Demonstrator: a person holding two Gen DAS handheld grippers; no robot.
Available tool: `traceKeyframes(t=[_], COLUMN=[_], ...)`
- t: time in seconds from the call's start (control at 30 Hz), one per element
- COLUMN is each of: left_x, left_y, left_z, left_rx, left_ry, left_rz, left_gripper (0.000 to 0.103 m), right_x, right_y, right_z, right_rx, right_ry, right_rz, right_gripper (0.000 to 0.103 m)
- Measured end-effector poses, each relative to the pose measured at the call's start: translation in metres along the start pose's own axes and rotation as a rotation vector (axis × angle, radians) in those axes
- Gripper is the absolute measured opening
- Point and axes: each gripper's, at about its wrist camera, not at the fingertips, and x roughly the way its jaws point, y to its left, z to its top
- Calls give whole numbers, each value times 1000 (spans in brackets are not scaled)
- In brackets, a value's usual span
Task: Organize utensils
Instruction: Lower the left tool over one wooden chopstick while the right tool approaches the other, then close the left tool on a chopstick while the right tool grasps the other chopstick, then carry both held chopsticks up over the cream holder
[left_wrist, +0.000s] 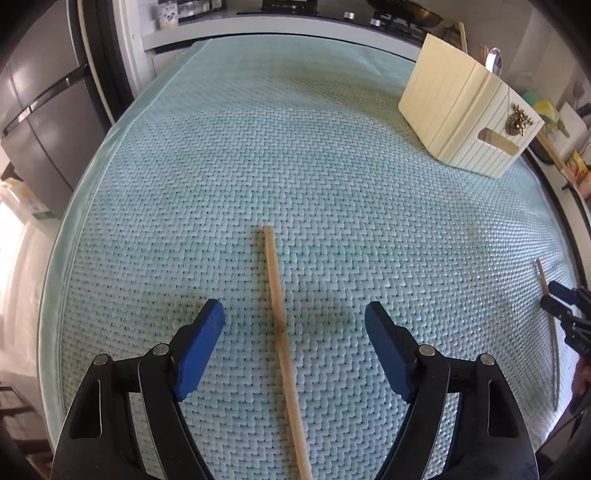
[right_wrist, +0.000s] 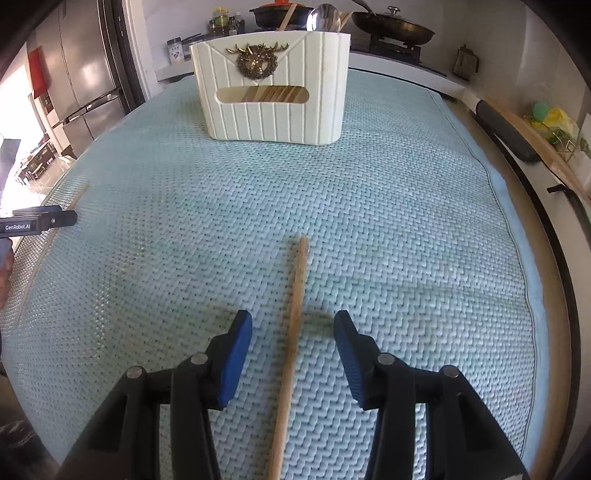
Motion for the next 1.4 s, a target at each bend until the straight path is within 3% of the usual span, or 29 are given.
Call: traceKeyframes(t=[0.2, 0.3, 0.33, 0.37, 0.43, 0.6, 0.7, 1.1, 1.4], left_x=[5, 12, 14, 14, 17, 18, -3, -159, -210], left_y=[3, 3, 1, 1, -2, -11, -17, -51, -68], left_z=[14, 24, 27, 30, 34, 35, 34, 14, 5], left_rx=[-12, 4, 13, 19, 10, -6, -9, 63, 95], left_ry=[-4, -8, -9, -10, -5, -36, -106, -457, -575], left_rz=[-13, 17, 30, 36, 4, -29, -56, -194, -266], left_gripper=[65, 50, 42, 25, 5, 4, 4, 4, 4], right_x=[5, 7, 7, 7, 9, 16, 6, -130, -198], right_y=[-2, -1, 1, 2, 3, -2, -9, 1, 14], right_z=[15, 18, 19, 21, 26, 36, 41, 40, 29], right_rx=[5, -7, -8, -8, 3, 30, 74, 80, 45], right_ry=[29, 28, 26, 24, 24, 8, -36, -338, -508], right_rz=[8, -5, -9, -10, -5, 25, 69, 173, 183], right_gripper=[32, 31, 27, 21, 7, 6, 6, 6, 6])
